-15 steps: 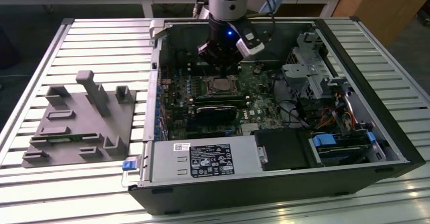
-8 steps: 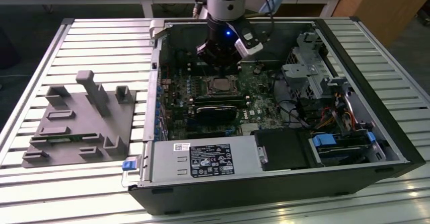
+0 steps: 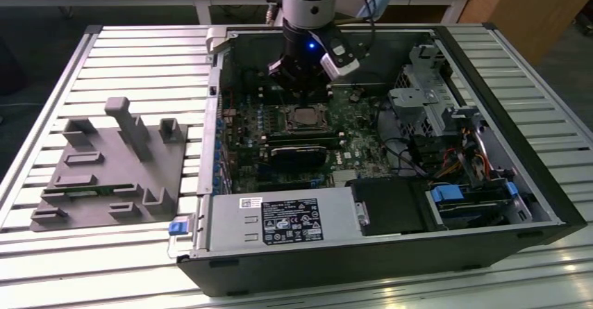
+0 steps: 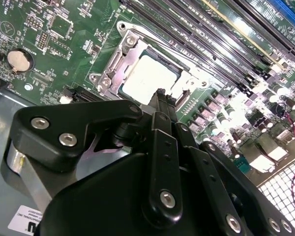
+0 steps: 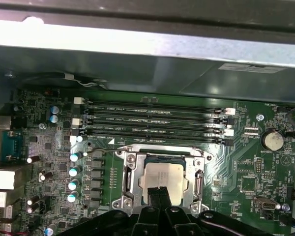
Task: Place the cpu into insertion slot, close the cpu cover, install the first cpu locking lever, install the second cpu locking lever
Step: 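Install the first cpu locking lever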
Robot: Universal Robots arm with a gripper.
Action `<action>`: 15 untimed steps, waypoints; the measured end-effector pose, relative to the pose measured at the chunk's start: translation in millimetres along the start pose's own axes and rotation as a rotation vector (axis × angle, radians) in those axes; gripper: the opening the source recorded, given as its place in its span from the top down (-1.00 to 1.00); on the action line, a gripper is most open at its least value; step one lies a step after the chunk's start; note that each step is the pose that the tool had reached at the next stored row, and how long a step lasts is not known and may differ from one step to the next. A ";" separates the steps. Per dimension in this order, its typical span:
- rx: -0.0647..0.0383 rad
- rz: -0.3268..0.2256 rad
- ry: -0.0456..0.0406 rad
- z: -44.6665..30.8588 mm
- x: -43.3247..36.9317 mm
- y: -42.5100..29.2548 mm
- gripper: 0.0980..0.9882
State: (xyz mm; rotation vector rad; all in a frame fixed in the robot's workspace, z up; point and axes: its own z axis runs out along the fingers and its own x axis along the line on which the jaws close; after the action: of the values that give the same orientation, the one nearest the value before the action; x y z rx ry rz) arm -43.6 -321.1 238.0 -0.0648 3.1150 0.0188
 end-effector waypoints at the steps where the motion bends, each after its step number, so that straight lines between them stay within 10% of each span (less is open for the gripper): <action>1: 0.000 0.000 -0.0001 0.0 0.9 0.0 0.98; 15: 0.000 0.000 -0.0036 -0.5 20.0 0.8 0.98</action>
State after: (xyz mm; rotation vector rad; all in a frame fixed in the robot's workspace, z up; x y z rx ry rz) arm -63.7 -321.1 238.0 -0.0646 3.1113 0.0186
